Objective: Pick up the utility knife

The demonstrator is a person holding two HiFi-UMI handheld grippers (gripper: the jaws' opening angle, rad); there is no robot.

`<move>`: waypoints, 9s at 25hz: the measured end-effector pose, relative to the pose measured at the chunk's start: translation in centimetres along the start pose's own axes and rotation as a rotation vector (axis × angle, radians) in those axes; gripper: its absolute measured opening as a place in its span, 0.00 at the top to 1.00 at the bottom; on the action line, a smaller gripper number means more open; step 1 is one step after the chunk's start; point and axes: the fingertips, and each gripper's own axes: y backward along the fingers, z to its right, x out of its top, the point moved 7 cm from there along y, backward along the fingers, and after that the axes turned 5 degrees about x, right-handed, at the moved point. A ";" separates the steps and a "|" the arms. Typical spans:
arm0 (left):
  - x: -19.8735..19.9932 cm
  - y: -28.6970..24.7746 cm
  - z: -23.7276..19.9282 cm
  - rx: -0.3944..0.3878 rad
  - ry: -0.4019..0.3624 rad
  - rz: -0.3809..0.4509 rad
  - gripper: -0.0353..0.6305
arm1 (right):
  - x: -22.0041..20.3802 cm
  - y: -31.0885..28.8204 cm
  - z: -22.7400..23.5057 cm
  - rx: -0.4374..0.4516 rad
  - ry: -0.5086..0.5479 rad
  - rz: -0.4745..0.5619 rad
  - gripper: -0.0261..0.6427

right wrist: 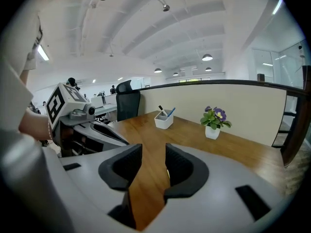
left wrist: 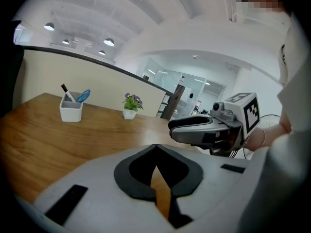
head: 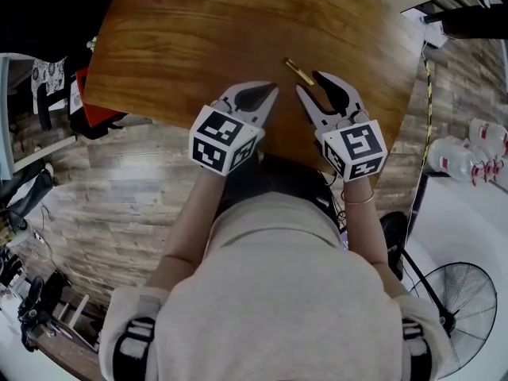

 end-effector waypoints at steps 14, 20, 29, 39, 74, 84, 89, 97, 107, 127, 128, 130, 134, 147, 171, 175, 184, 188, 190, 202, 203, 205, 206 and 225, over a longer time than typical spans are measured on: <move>-2.7 -2.6 -1.3 -0.003 0.015 -0.073 0.93 | -3.6 -4.1 2.6 0.030 0.013 -0.119 0.77; -4.7 -3.8 -2.1 0.005 0.059 -0.108 0.93 | -5.6 -5.8 3.6 0.060 0.010 -0.185 0.77; -5.1 -5.0 -3.1 -0.002 0.094 -0.115 0.93 | -7.9 -8.9 5.7 0.063 0.052 -0.295 0.75; -4.6 -5.9 -3.9 -0.005 0.096 -0.109 0.93 | -9.2 -10.7 5.7 0.096 0.091 -0.403 0.77; -5.4 -4.3 -3.8 0.022 0.052 -0.132 0.93 | -9.6 -9.9 3.5 0.108 0.092 -0.429 0.85; -4.3 -3.1 -3.3 0.024 0.040 -0.116 0.93 | -6.4 -8.2 1.8 0.103 0.077 -0.283 0.85; -3.5 -1.8 -3.0 0.014 0.034 -0.082 0.93 | -4.5 -7.3 0.9 0.094 0.062 -0.205 0.85; -1.2 -0.5 -1.7 0.000 -0.007 -0.033 0.93 | -1.4 -4.9 -0.2 0.064 0.059 -0.103 0.85; 2.5 1.1 -1.2 -0.008 -0.059 0.056 0.93 | 2.4 -2.2 -1.4 0.012 0.099 0.001 0.85; 8.4 4.0 0.4 -0.024 -0.119 0.219 0.93 | 7.9 2.0 -3.3 -0.065 0.143 0.175 0.85; 8.7 4.1 0.5 -0.020 -0.123 0.226 0.93 | 8.0 2.2 -3.3 -0.065 0.144 0.190 0.85; 9.1 4.2 0.6 -0.019 -0.131 0.238 0.93 | 8.2 2.5 -3.4 -0.067 0.145 0.216 0.85; 9.6 4.6 0.8 -0.016 -0.142 0.259 0.93 | 8.5 3.0 -3.7 -0.077 0.147 0.247 0.85; 9.5 5.5 2.5 -0.040 -0.168 0.344 0.93 | 7.9 5.6 -4.4 -0.110 0.062 0.399 0.85; 7.2 4.1 3.7 -0.086 -0.152 0.236 0.93 | 5.2 5.9 -4.3 -0.094 -0.034 0.358 0.85; 6.7 3.7 3.3 -0.098 -0.144 0.214 0.93 | 4.7 5.7 -4.0 -0.101 -0.047 0.348 0.85; 6.3 3.2 3.3 -0.117 -0.142 0.197 0.93 | 4.4 5.5 -3.7 -0.106 -0.056 0.340 0.85; 6.1 3.1 3.2 -0.120 -0.129 0.195 0.93 | 4.3 5.5 -3.7 -0.103 -0.058 0.342 0.85; 6.1 2.9 3.1 -0.122 -0.124 0.191 0.93 | 4.3 5.4 -3.5 -0.100 -0.061 0.340 0.85; 6.1 2.3 3.2 -0.125 -0.112 0.187 0.93 | 4.2 5.3 -3.1 -0.094 -0.059 0.337 0.85; 6.1 2.3 3.2 -0.127 -0.112 0.186 0.93 | 4.2 5.3 -3.1 -0.094 -0.059 0.335 0.85; 6.0 2.2 3.2 -0.128 -0.112 0.185 0.93 | 4.1 5.2 -3.1 -0.095 -0.059 0.330 0.85; 6.0 2.3 3.2 -0.129 -0.111 0.186 0.93 | 4.1 5.2 -3.1 -0.096 -0.058 0.328 0.85; 6.0 1.9 3.3 -0.128 -0.103 0.176 0.93 | 3.8 4.8 -3.0 -0.079 -0.057 0.294 0.85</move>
